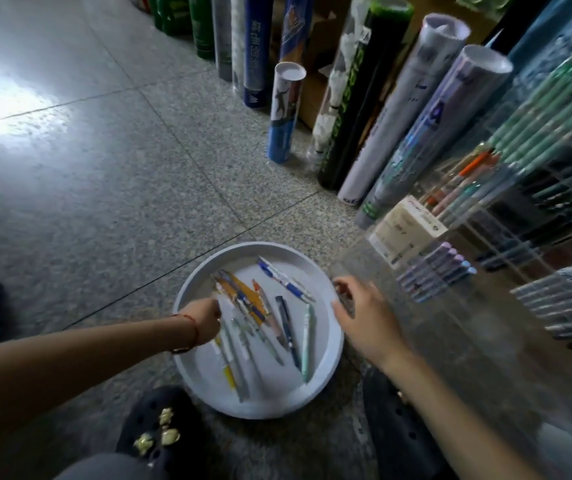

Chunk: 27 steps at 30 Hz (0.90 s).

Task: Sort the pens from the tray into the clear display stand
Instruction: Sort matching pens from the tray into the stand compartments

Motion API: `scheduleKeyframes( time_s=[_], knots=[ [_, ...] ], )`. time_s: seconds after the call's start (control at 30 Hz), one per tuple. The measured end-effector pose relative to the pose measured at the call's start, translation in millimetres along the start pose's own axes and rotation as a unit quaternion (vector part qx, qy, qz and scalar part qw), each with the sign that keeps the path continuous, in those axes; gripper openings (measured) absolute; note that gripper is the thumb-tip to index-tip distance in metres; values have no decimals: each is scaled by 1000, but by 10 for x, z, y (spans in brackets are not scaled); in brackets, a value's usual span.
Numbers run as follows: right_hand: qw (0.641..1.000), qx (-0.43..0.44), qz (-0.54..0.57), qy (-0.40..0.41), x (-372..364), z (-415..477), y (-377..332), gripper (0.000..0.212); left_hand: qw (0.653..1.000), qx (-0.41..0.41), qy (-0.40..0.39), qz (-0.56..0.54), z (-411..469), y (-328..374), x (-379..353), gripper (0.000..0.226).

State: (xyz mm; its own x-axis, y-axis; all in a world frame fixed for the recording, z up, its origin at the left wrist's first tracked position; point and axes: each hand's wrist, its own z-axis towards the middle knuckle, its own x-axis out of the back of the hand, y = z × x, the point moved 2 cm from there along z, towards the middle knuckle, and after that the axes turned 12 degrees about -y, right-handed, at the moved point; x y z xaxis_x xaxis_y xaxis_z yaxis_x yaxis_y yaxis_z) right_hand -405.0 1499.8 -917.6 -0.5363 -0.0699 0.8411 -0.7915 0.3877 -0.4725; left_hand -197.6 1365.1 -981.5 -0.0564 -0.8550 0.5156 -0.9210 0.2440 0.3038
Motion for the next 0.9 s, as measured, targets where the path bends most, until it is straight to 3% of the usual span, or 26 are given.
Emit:
scheduleKeyframes(
  time_s=[0.03, 0.1, 0.23, 0.33, 0.43, 0.57, 0.63, 0.7, 0.8, 0.9],
  knots=[
    [996, -17, 31, -85, -236, 88, -28, 32, 999, 25, -10, -17, -9, -153, -45, 35],
    [979, -76, 93, -164, -647, 231, -33, 31, 996, 49, -34, -68, -38, -355, -157, 34],
    [960, -181, 145, -158, -1133, 372, -5, 20, 968, 61, -67, -232, 22, -552, -389, 31],
    [968, -184, 26, -165, -1328, 406, 17, 16, 952, 60, -48, -297, 113, -513, -497, 20],
    [971, -176, -45, -152, -1455, 457, 9, 16, 957, 39, -13, -286, 205, -362, -496, 21],
    [973, -204, 42, -104, -1411, 504, -3, 20, 937, -9, -9, -350, 303, -188, -476, 14],
    [973, -180, 119, -83, -1353, 477, -89, 17, 909, -27, -23, -416, 305, -105, -478, 13],
    [970, -119, 180, -116, -1349, 422, -254, 13, 879, -36, -42, -474, 313, -47, -501, 17],
    [971, -19, 137, -197, -1426, 323, -499, 16, 839, -36, -9, -544, 336, -10, -512, 21],
    [961, 2, 148, -233, -1460, 382, -578, 14, 796, -11, 27, -605, 353, -45, -453, 21]
  ],
)
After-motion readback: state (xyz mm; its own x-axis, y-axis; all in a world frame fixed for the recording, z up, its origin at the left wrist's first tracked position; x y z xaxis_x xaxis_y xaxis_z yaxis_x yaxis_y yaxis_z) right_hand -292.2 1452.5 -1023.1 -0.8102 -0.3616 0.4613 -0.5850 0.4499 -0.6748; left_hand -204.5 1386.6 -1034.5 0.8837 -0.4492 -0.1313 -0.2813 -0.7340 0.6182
